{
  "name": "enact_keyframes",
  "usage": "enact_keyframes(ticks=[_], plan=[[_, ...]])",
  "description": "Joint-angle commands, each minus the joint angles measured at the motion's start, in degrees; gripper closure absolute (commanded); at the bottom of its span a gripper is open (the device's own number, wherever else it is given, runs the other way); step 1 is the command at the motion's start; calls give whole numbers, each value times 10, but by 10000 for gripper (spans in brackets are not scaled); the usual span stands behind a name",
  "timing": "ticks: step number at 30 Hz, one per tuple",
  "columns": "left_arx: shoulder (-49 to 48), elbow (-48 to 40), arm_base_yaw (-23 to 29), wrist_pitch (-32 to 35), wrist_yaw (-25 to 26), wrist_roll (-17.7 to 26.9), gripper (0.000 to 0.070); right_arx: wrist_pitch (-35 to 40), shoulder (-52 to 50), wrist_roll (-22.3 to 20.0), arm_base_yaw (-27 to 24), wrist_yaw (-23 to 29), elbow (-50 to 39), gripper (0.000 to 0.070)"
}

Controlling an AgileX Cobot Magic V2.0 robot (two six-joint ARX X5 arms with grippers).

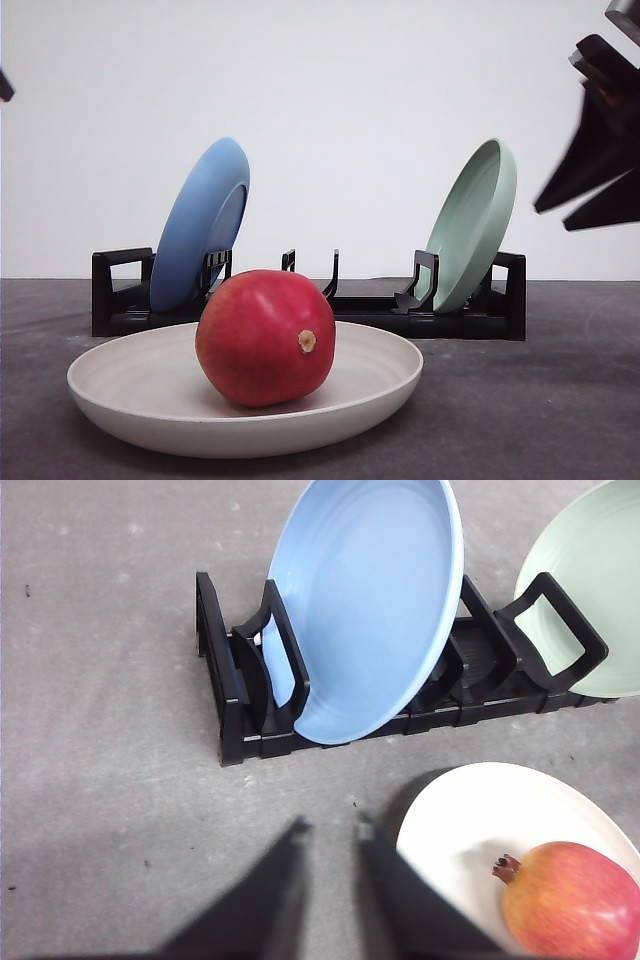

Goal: Place pomegranate in white plate

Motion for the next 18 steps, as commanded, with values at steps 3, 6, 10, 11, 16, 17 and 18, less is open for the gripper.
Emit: enact_keyframes(ticks=[3, 6, 10, 11, 16, 17, 18], plan=[[-1, 4, 0, -11, 0, 0, 700, 5, 2, 6, 2, -2, 0, 686], [-3, 4, 0, -19, 0, 0, 700, 5, 2, 6, 2, -1, 0, 686], [-3, 4, 0, -14, 0, 0, 700, 6, 2, 6, 2, 0, 0, 686], [-3, 4, 0, -14, 0, 0, 700, 6, 2, 6, 2, 0, 0, 686], [-3, 4, 0, -14, 0, 0, 700, 6, 2, 6, 2, 0, 0, 686], [-3, 4, 0, -14, 0, 0, 700, 6, 2, 6, 2, 0, 0, 686], [-3, 4, 0, -14, 0, 0, 700, 6, 2, 6, 2, 0, 0, 686]])
